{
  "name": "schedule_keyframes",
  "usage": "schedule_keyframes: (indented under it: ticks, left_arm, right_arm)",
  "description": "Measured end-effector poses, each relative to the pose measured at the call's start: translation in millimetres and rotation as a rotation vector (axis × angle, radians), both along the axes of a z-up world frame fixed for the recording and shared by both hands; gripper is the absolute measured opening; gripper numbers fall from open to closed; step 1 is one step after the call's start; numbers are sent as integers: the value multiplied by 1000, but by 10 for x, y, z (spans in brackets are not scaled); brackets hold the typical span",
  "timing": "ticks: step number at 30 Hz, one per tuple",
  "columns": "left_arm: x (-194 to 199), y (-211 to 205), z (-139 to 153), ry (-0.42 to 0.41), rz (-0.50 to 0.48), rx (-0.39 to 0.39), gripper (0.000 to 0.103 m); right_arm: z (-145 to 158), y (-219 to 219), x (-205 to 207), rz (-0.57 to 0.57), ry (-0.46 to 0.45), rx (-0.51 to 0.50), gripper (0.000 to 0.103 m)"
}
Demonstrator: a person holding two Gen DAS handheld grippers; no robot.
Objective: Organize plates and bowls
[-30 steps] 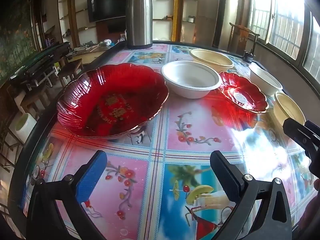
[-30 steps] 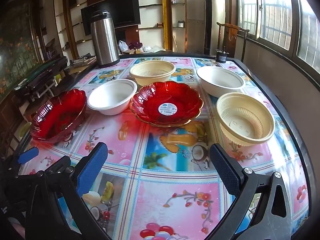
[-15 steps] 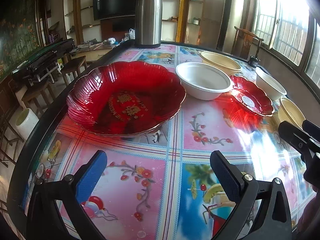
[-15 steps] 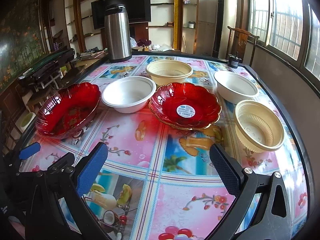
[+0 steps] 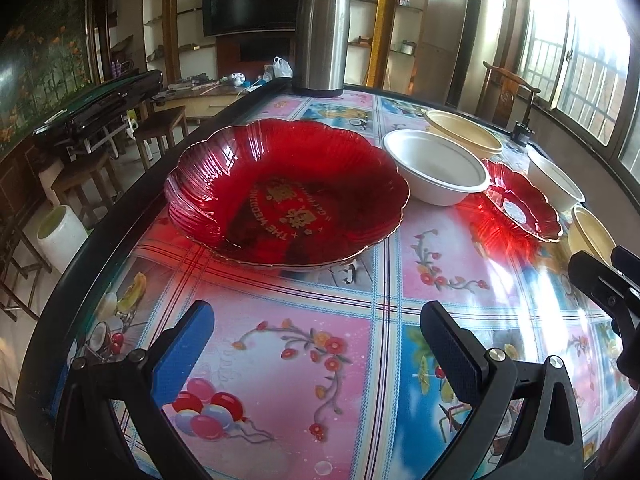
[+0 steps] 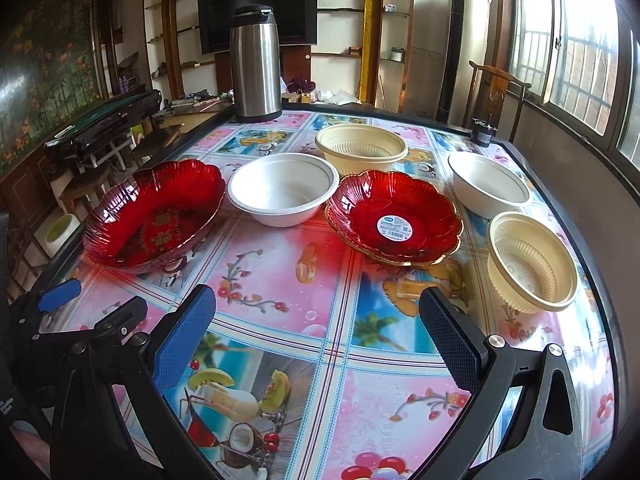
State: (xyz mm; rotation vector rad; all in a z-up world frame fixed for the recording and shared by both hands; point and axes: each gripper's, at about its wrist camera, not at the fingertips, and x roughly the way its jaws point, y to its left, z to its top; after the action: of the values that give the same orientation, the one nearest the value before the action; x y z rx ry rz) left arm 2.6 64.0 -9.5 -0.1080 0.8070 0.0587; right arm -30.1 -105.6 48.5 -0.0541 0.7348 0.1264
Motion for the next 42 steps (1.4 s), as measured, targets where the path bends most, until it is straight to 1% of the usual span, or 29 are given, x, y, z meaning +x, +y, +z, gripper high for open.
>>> schedule_keyframes:
  ticks: [10, 18, 30, 42]
  left_arm:
    - [-25, 8, 13, -9, -16, -10, 103]
    - [-15, 68, -46, 4, -15, -52, 103]
    - [-99, 128, -25, -28, 5, -39, 103]
    - [-110, 149, -44, -8, 21, -55, 103]
  right_arm:
    - [-42, 1, 14, 1, 21, 8, 103]
    - [-43, 15, 4, 11, 19, 12, 103]
    - [-91, 2, 4, 12, 36, 27, 103]
    - [-58, 20, -13, 21, 31, 23, 103]
